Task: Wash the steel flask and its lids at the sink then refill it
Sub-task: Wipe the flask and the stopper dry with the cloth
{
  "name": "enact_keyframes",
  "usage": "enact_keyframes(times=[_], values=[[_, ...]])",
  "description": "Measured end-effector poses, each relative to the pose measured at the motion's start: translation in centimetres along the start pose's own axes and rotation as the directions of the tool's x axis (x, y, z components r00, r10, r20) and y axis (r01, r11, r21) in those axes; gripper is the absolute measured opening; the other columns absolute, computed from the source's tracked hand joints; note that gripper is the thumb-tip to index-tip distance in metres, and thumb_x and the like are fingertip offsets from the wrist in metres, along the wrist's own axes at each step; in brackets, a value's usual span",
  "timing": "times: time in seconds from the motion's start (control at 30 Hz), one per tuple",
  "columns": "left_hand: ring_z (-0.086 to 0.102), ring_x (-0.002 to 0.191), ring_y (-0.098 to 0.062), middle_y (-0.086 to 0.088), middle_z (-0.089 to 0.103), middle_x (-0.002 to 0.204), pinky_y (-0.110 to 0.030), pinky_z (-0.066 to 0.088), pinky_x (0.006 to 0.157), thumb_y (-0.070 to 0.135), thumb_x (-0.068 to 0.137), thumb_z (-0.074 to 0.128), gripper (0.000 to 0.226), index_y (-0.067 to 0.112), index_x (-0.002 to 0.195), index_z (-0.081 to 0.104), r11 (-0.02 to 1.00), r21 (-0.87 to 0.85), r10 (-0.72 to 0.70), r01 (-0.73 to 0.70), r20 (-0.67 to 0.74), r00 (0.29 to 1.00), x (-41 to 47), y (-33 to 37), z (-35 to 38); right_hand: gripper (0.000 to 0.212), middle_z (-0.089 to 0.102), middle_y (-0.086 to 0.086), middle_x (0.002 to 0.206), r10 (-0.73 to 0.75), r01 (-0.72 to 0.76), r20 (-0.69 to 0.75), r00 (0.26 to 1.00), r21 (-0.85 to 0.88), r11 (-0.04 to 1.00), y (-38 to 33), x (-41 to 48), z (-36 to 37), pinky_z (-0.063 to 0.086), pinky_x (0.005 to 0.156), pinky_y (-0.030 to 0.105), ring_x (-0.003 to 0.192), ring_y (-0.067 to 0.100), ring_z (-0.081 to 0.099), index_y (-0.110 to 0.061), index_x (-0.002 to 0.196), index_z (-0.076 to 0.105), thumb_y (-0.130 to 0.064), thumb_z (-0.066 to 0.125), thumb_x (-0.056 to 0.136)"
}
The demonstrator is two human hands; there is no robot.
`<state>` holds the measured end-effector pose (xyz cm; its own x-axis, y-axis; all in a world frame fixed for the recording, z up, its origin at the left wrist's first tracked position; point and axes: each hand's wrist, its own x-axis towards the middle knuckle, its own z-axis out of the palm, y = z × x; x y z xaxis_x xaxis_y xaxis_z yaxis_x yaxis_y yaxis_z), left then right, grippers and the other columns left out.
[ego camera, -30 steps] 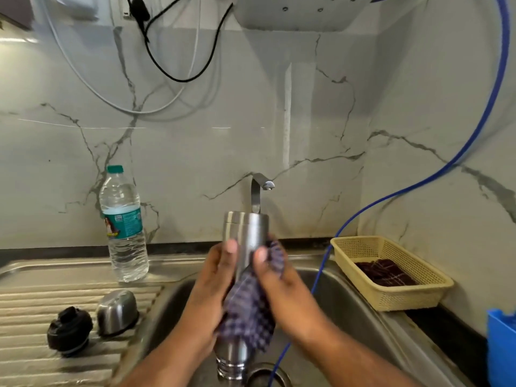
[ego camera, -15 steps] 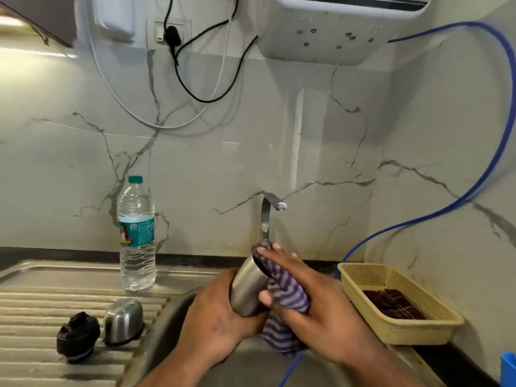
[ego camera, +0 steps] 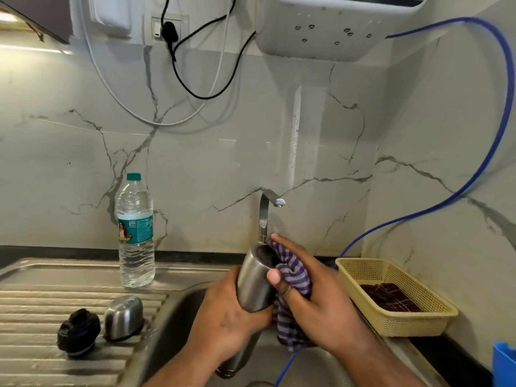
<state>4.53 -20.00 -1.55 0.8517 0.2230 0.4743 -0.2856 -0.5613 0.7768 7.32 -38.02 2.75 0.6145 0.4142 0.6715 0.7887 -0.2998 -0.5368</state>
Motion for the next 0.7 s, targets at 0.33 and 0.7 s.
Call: enact_keyframes(times=[0.33,0.7], values=[[0.071,0.105,-0.007,0.011,0.076,0.112,-0.044,0.056,0.097,0.093,0.044,0.073,0.101,0.031,0.124,0.063,0.958,-0.281,-0.047,0.055,0.036,0.998,0.5,-0.6,-0.6,0.065,0.009,-0.033,0.166,-0.109,0.070,0.146,0.983,0.248,0.966,-0.8,-0.5,2.5,0.016,0.127,0.043,0.155,-0.006,0.003,-0.056,0.153,0.033,-0.062,0.059,0.093],[0.074,0.102,-0.035,-0.020,0.074,0.116,-0.048,0.054,0.087,0.085,0.082,0.027,0.092,0.015,0.125,0.068,0.404,-0.833,-0.331,0.378,0.253,0.909,0.3,2.5,-2.5,0.068,0.007,-0.036,0.165,-0.154,0.147,0.361,0.920,0.047,0.988,-0.1,-0.8,4.2,0.013,0.127,0.039,0.155,-0.005,0.002,-0.059,0.152,0.031,-0.052,0.067,0.094]])
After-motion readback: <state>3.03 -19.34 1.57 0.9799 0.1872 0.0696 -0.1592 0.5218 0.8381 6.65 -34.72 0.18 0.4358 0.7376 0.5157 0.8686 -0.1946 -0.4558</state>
